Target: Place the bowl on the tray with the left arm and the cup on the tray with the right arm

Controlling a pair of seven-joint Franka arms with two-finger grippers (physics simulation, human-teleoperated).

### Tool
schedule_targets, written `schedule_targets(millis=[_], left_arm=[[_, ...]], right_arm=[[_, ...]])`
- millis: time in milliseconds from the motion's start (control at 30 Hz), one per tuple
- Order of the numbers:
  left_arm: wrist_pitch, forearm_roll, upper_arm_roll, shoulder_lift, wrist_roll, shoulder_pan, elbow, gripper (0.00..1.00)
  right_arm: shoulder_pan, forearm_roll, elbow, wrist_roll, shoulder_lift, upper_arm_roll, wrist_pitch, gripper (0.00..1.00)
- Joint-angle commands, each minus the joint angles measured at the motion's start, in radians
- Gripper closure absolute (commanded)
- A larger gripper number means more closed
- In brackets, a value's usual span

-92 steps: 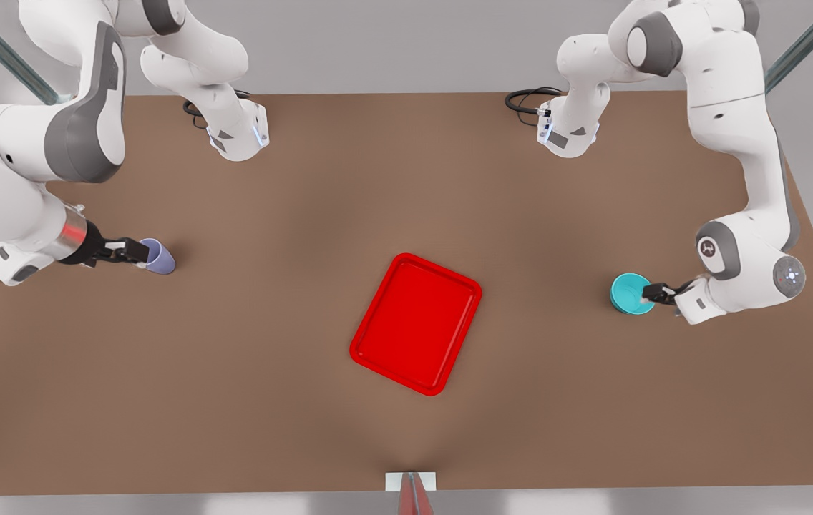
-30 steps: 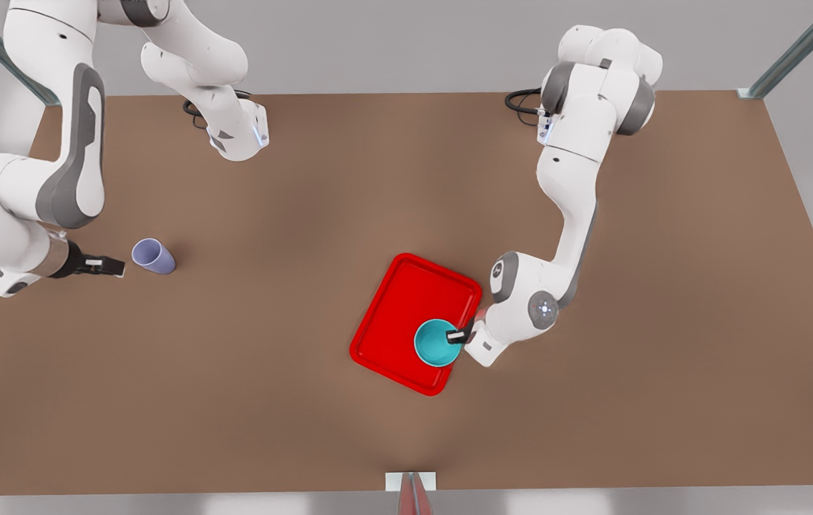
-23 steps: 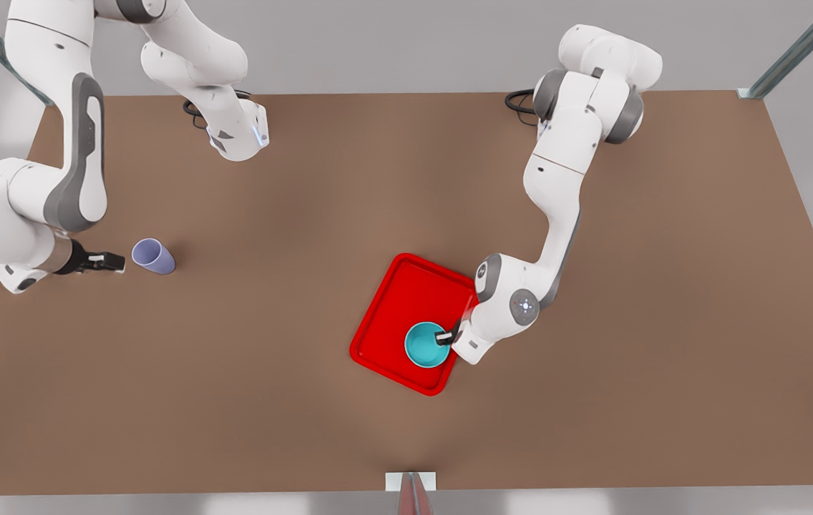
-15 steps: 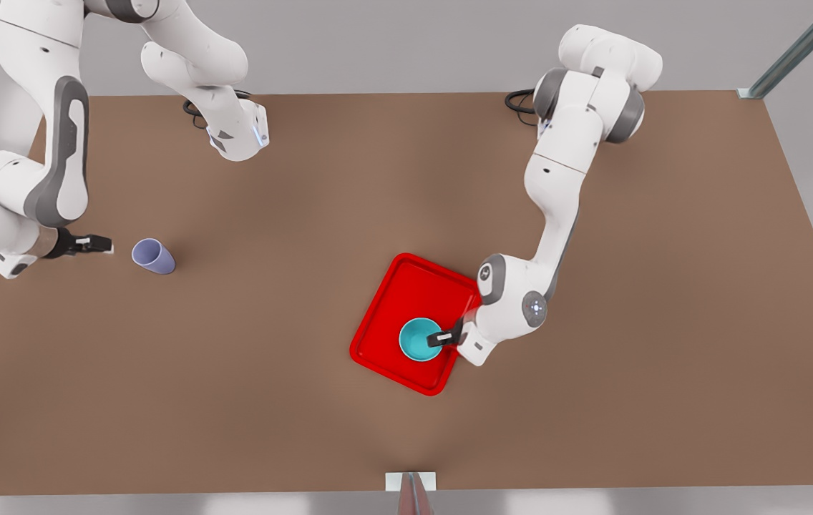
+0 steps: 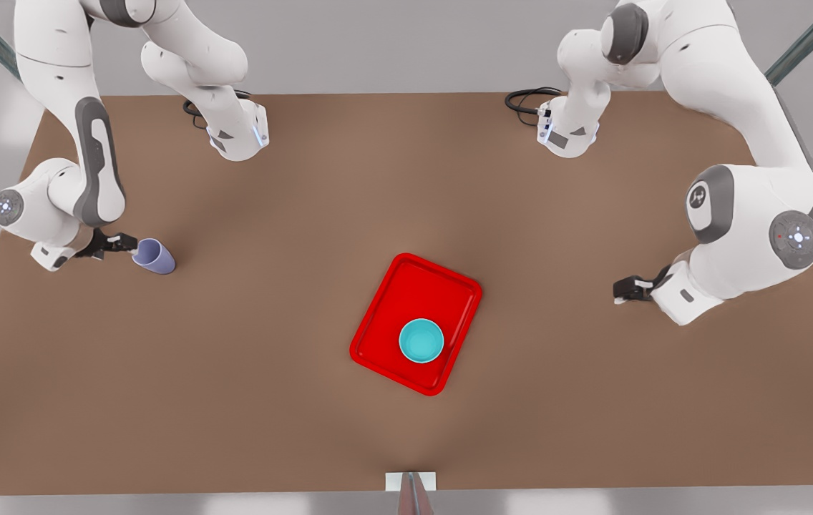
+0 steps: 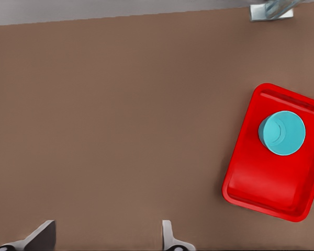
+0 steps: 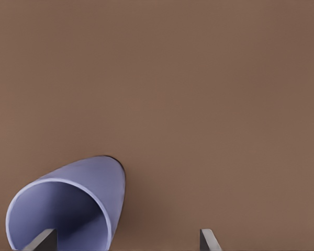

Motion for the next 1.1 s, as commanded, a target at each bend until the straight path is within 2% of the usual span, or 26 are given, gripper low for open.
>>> schedule_targets(millis=[0, 133, 400, 467, 500, 733, 800, 867, 900, 1067], left_arm=[[0.000, 0.271, -0.085, -0.009, -0.021, 0.060, 0.001, 0.00], [0.000, 0.280, -0.107, -0.020, -0.029, 0.071, 0.005, 0.00], [-0.035, 0.272, -0.108, -0.012, -0.024, 0.071, 0.001, 0.00], [-0.058, 0.271, -0.108, -0.011, -0.024, 0.071, 0.002, 0.00], [-0.060, 0.271, -0.108, -0.011, -0.026, 0.071, 0.002, 0.00], [-0.087, 0.269, -0.108, -0.009, -0.024, 0.071, 0.002, 0.00], [-0.087, 0.269, -0.108, -0.009, -0.024, 0.071, 0.002, 0.00], [-0.087, 0.269, -0.108, -0.008, -0.024, 0.071, 0.002, 0.00], [-0.087, 0.269, -0.108, -0.008, -0.024, 0.071, 0.002, 0.00], [-0.087, 0.268, -0.108, -0.008, -0.024, 0.071, 0.002, 0.00]], right_arm=[[-0.001, 0.003, 0.000, 0.000, 0.000, 0.000, 0.013, 0.00], [-0.001, 0.017, -0.037, -0.003, 0.004, 0.000, 0.077, 0.00], [-0.001, 0.018, -0.058, -0.017, 0.031, 0.000, 0.084, 0.00], [-0.001, 0.018, -0.058, -0.017, 0.031, 0.001, 0.084, 0.13], [-0.001, 0.018, -0.058, -0.020, 0.043, 0.000, 0.087, 0.25], [0.001, 0.054, -0.075, -0.084, 0.061, 0.001, 0.087, 0.45], [0.004, 0.083, -0.074, -0.084, 0.069, 0.001, 0.087, 0.73], [0.005, 0.083, -0.075, -0.089, 0.067, 0.001, 0.087, 0.73], [0.004, 0.084, -0.075, -0.089, 0.067, 0.001, 0.087, 0.79], [0.005, 0.084, -0.074, -0.087, 0.066, 0.001, 0.082, 0.79]])
